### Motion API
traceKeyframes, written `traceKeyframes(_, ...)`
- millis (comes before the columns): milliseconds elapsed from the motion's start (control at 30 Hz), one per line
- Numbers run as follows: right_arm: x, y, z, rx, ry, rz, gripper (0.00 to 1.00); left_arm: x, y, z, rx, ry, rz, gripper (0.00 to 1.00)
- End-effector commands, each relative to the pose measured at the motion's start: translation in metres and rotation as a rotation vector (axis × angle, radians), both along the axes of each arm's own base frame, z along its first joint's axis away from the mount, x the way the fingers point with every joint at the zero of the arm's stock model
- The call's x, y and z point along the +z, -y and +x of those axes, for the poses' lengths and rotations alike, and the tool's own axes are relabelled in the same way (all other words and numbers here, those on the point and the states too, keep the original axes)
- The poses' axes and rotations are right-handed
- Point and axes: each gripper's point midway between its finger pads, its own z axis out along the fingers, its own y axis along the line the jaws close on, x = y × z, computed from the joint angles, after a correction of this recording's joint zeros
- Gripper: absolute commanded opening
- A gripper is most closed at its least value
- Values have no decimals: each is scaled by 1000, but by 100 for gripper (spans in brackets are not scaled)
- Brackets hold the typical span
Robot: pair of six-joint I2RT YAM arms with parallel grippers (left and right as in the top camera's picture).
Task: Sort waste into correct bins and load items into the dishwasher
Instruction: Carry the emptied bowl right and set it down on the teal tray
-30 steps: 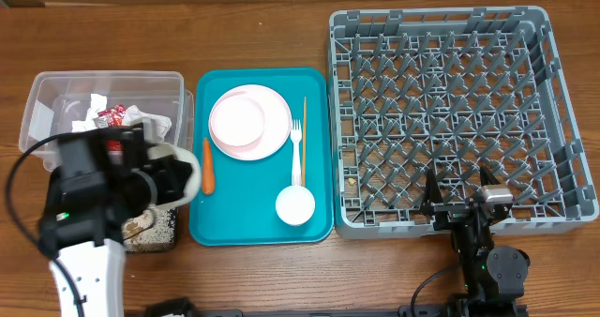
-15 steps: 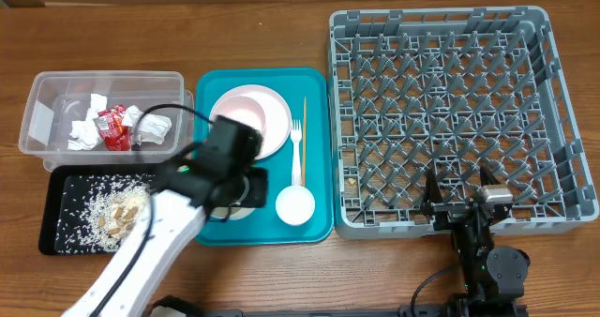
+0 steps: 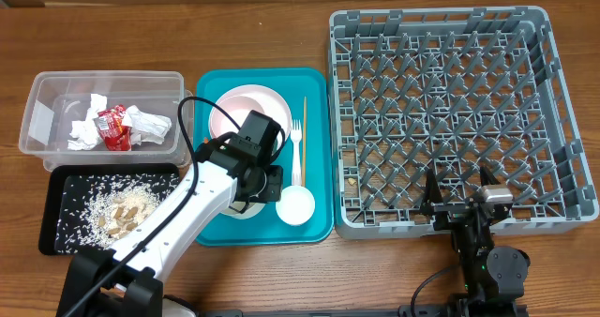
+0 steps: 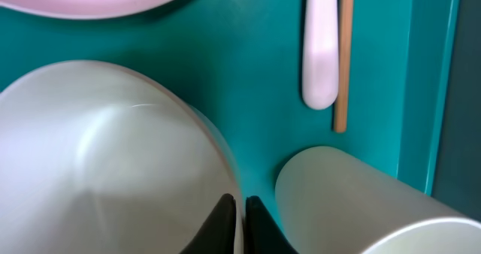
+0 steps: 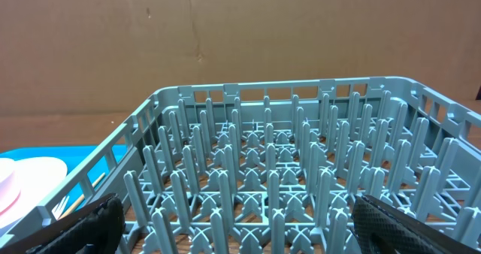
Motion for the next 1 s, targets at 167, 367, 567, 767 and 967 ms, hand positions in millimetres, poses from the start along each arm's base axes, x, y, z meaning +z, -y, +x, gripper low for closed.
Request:
traceKeyframes(167, -1, 1, 0, -3, 8, 3, 100, 7, 9, 6, -4, 17, -34, 17)
traceKeyframes(367, -1, 1, 0, -2, 8, 3, 100, 9, 11, 12, -9, 43, -41, 14)
traceKeyframes(567, -1, 1, 0, -2, 9, 3, 100, 26, 3, 27, 6, 81, -13, 8)
traceKeyframes(767, -1, 1, 0, -2, 9, 3, 100, 55, -29, 41, 89, 94, 72, 4)
traceKeyframes(967, -1, 1, 0, -3, 8, 4, 100, 64, -73, 38, 180, 49, 163, 22)
